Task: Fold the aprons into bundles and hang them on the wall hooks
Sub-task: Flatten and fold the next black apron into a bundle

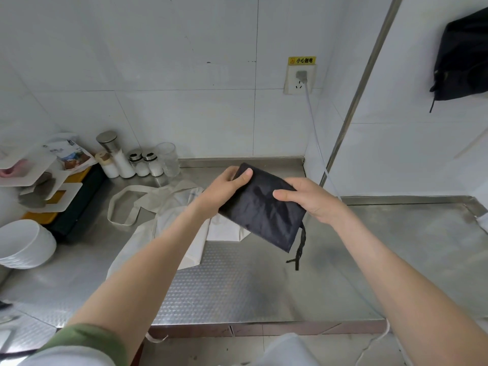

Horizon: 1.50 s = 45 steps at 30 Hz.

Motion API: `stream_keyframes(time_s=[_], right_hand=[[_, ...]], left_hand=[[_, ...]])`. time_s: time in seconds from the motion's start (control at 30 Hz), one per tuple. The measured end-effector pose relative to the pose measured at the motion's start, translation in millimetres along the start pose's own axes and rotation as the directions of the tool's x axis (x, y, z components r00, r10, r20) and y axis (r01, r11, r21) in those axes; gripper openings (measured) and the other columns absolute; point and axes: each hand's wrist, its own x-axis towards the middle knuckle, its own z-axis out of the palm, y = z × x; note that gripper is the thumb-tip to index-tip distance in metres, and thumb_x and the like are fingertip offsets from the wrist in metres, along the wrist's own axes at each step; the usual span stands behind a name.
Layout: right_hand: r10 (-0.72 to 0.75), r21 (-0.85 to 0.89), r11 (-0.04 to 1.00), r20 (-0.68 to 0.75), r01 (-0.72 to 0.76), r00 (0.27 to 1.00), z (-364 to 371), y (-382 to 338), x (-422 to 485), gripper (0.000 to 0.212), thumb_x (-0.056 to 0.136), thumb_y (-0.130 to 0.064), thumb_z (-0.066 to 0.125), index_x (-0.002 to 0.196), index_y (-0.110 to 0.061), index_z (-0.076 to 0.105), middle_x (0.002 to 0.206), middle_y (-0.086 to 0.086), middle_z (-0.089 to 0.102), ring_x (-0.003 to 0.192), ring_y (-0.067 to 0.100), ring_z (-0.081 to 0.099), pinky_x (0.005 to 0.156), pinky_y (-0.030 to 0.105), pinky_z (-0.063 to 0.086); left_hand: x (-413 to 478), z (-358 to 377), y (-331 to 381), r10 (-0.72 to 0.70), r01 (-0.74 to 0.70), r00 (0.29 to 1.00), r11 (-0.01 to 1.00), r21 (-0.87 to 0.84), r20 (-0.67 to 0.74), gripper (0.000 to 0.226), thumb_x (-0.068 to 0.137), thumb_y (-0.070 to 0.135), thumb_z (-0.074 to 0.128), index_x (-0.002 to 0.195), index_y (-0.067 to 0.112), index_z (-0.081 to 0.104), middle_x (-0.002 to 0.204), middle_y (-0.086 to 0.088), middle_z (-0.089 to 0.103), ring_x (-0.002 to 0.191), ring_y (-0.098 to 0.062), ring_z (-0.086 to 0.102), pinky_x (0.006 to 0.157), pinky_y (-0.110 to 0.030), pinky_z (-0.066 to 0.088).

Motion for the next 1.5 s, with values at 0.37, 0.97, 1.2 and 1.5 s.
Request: stream_keyframes(time_s=[0.37,0.97,1.2,1.5], right_hand=[[0.094,0.464,0.886,-0.207,0.013,0.974,12,12,9,0.027,0.090,-0.020,0.064,0.115,-0.011,0.062,0.109,0.003,0.070,0.097,0.015,0.067,0.086,0.029,0.054],[0.046,0.706,0.708,-0.085,0.028,0.995,35,-7,0,0.018,0.087,-0.016,0.059,0.100,-0.008,0.070,0.098,0.008,0.073,0.087,0.020,0.071,0.077,0.027,0.057],[-0.051,0.735,0.671,-0.078,0.092,0.996,50,-6,4,0.024,0.091,-0.017,0.054,0.112,-0.010,0.064,0.104,0.009,0.071,0.095,0.022,0.067,0.081,0.030,0.056],[0.031,0.660,0.734,-0.265,0.158,0.964,53,-1,14,0.023,0.095,-0.015,0.056,0.117,-0.012,0.059,0.105,0.006,0.070,0.093,0.018,0.068,0.069,0.026,0.055]], left_hand=[[2,-3,-13,0.060,-0.112,0.974,0.965,-0.236,-0.218,0.017,0.094,0.037,0.059,0.099,0.023,0.067,0.104,0.000,0.072,0.100,-0.021,0.067,0.089,-0.036,0.053],[-14,8,-19,-0.130,0.196,0.981,0.651,-0.733,0.147,0.054,0.093,0.056,0.044,0.113,0.010,0.066,0.106,-0.010,0.072,0.091,-0.023,0.071,0.072,-0.035,0.060],[-8,23,-11,-0.116,0.183,0.983,0.719,-0.670,0.143,0.054,0.094,0.058,0.039,0.116,0.016,0.064,0.105,-0.005,0.073,0.091,-0.017,0.071,0.070,-0.028,0.058],[4,30,-14,-0.114,0.078,0.987,0.955,-0.286,-0.112,0.054,0.096,0.061,0.035,0.131,0.023,0.049,0.124,0.002,0.062,0.112,-0.016,0.060,0.100,-0.037,0.046]])
